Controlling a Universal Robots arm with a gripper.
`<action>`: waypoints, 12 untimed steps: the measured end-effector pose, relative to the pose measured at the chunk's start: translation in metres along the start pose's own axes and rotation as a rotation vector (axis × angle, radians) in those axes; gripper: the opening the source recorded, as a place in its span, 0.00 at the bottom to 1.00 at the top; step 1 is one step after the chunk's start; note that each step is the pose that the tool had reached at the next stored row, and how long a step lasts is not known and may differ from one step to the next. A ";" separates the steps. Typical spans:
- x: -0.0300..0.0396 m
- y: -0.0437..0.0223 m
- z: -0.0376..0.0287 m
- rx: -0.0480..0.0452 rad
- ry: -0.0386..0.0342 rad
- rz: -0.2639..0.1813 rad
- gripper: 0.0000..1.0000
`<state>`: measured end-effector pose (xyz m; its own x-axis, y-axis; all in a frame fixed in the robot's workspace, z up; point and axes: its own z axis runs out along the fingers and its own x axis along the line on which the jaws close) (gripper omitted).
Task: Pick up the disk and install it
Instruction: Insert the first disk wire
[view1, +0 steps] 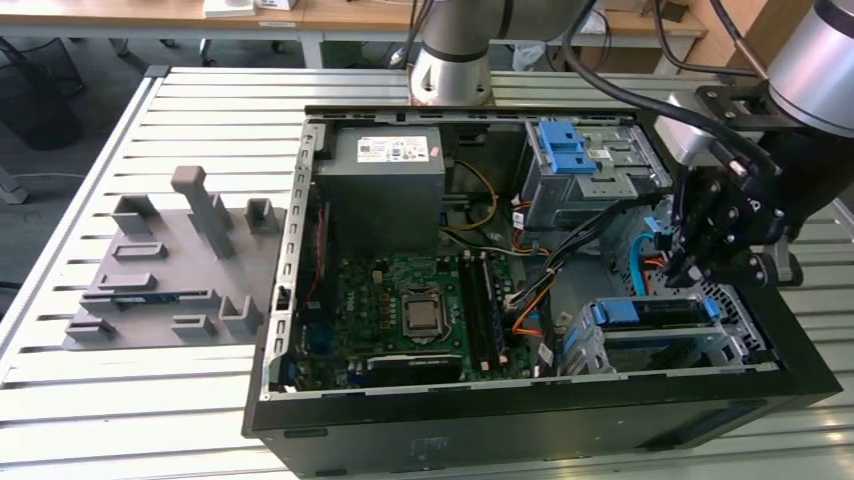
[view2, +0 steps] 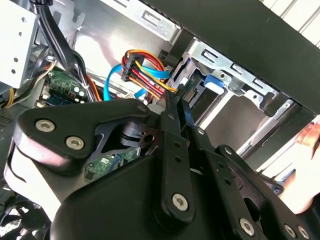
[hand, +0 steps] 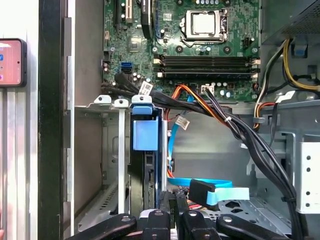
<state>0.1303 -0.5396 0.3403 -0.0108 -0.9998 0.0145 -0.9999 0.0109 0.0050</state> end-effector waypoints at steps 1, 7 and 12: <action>0.0008 0.0001 0.0007 0.0000 0.0001 0.000 0.16; 0.0078 0.0006 0.0019 0.0000 -0.0006 0.000 0.16; 0.0093 0.0028 0.0025 -0.0001 -0.0010 0.000 0.16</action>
<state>0.1274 -0.5490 0.3379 -0.0110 -0.9998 0.0136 -0.9999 0.0111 0.0051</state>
